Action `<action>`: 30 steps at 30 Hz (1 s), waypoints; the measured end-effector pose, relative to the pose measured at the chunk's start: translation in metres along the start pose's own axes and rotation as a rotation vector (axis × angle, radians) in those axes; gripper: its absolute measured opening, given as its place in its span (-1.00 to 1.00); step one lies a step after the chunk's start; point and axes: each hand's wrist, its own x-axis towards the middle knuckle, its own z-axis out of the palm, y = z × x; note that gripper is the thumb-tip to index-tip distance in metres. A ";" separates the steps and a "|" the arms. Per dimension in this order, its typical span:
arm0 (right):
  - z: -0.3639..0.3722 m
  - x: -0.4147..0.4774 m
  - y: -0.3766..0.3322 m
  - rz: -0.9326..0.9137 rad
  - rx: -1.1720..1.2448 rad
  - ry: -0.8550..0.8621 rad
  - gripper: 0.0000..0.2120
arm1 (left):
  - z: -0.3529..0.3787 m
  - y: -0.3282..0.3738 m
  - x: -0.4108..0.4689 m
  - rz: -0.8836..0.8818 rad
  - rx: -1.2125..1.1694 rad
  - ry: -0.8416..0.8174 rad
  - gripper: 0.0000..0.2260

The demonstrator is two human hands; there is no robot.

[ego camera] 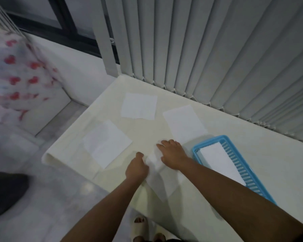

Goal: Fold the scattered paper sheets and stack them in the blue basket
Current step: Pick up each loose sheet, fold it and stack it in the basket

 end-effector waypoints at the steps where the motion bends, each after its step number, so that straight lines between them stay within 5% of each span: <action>1: 0.000 0.001 0.001 -0.008 0.005 -0.008 -0.43 | -0.001 -0.002 0.002 -0.010 0.023 -0.013 -0.74; 4: -0.002 0.001 0.004 -0.009 0.031 -0.028 -0.41 | -0.008 -0.003 0.006 0.020 0.077 -0.069 -0.91; 8: -0.009 0.002 0.006 -0.014 0.102 -0.049 -0.36 | -0.018 0.000 0.005 0.116 0.153 -0.055 -0.78; 13: -0.027 0.013 0.007 -0.034 0.115 -0.024 -0.41 | -0.030 0.002 0.004 0.255 0.204 -0.084 -0.89; 21: -0.006 0.017 -0.009 0.025 0.106 -0.035 -0.51 | -0.007 -0.011 -0.004 0.175 0.199 0.065 -0.77; 30: -0.019 0.024 -0.013 0.179 0.253 0.001 -0.79 | -0.030 -0.022 0.017 0.202 0.137 -0.067 -0.73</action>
